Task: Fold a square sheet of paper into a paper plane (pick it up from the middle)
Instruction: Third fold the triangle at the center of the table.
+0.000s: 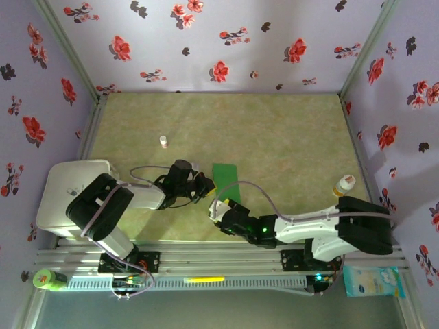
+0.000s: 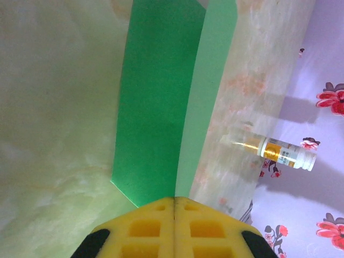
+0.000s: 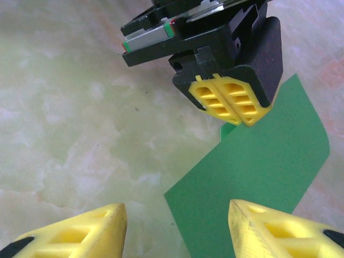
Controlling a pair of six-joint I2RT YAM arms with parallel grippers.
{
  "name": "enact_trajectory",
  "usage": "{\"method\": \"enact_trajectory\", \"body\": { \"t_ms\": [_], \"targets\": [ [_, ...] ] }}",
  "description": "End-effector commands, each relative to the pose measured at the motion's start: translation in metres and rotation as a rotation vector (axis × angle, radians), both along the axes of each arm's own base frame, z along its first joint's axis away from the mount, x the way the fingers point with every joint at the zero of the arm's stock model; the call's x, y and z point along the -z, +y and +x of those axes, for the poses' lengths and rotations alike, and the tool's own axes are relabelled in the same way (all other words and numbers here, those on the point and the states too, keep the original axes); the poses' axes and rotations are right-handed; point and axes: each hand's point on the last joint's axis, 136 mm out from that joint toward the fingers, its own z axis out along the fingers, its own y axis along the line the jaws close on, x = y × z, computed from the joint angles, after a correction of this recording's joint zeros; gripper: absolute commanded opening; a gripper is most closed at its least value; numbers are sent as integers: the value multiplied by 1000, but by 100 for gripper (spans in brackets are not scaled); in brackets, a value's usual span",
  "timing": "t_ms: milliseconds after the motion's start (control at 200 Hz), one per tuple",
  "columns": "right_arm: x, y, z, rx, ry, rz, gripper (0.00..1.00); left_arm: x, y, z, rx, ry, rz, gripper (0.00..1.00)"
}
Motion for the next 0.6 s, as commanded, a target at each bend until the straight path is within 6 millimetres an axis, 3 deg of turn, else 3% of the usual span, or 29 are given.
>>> {"method": "enact_trajectory", "body": {
  "t_ms": [0,220,595],
  "targets": [
    [-14,9,13,50,-88,22,53,-15,-8,6,-2,-36,-31,0],
    [0,6,18,85,-124,-39,52,-16,-9,7,5,-43,-24,0],
    [6,3,19,123,-111,-13,35,-17,-10,7,10,-46,-21,0]
  ]
}}
